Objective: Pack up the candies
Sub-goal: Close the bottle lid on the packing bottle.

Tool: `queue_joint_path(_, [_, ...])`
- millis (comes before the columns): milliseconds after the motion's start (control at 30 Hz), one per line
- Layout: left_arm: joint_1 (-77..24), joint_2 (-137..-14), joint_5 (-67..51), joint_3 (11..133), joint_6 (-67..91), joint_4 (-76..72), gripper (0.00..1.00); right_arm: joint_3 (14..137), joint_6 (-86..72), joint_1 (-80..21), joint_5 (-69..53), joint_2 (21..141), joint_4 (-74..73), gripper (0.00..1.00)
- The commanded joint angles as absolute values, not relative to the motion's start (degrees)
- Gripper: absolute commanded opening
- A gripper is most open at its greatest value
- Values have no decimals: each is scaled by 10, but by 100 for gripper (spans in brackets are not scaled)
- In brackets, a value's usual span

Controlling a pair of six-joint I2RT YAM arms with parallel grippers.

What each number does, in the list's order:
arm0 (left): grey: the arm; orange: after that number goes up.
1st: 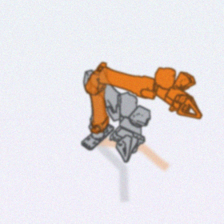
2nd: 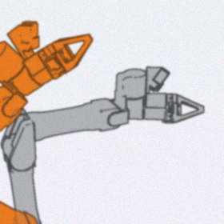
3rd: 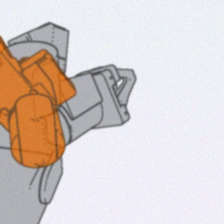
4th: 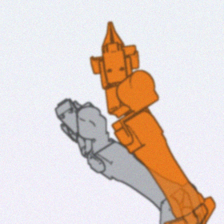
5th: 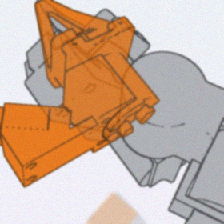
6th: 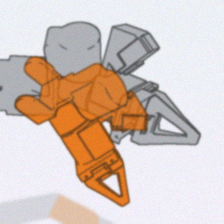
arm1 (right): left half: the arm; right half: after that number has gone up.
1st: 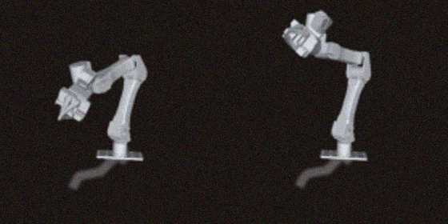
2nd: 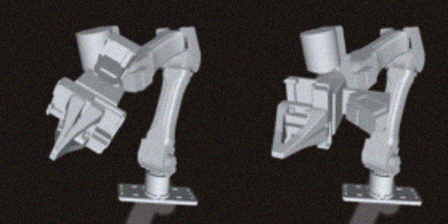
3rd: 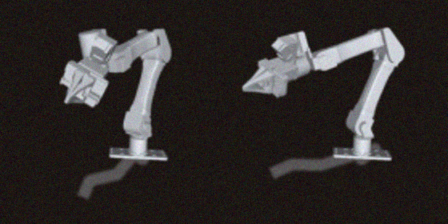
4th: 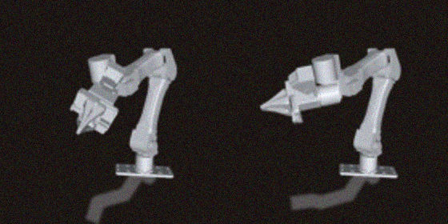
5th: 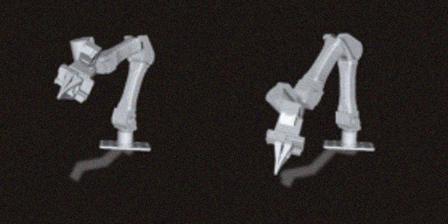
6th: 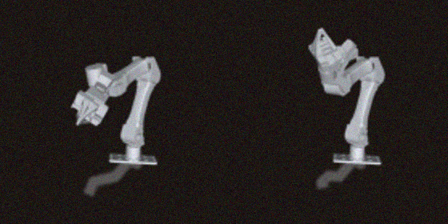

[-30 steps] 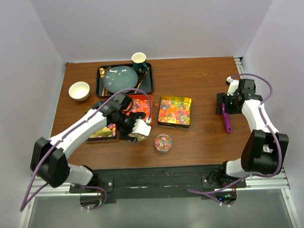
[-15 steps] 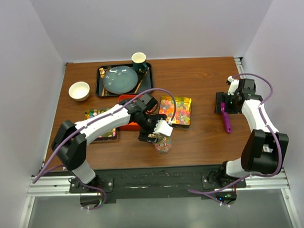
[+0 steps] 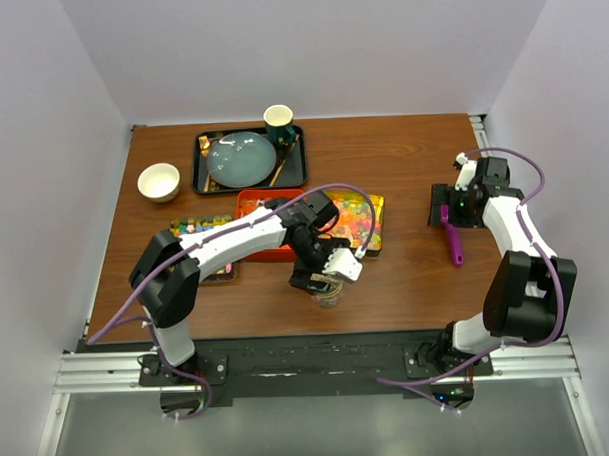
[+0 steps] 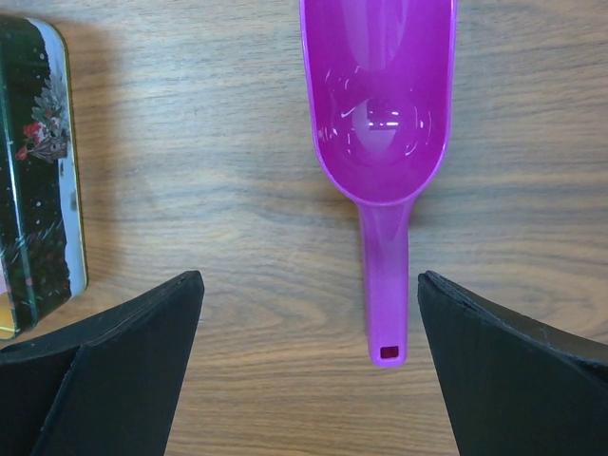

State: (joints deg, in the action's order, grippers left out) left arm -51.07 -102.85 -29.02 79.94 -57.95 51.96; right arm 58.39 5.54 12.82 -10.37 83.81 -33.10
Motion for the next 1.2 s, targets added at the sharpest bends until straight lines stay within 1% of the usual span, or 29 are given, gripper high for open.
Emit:
queue_joint_path(0, [-522, -1036, -278, 826, -566, 533, 86, 604, 43, 130, -124, 834, -316, 99])
queue_joint_path(533, [-544, -1054, -242, 831, -522, 499, 87, 584, 44, 130, -141, 825, -317, 99])
queue_joint_path(600, [-546, -1052, -236, 829, -511, 493, 90, 584, 44, 130, -142, 825, -317, 99])
queue_joint_path(633, [-546, -1048, -233, 825, -506, 483, 100, 584, 44, 130, -142, 825, -318, 99])
queue_joint_path(767, [-547, -1018, -215, 810, -496, 451, 100, 585, 47, 131, -143, 822, -323, 99])
queue_joint_path(1000, [-527, -914, -225, 718, -482, 386, 100, 594, 56, 130, -151, 821, -338, 99])
queue_joint_path(1167, [-503, -848, -225, 625, -464, 347, 100, 623, 76, 130, -152, 831, -367, 99])
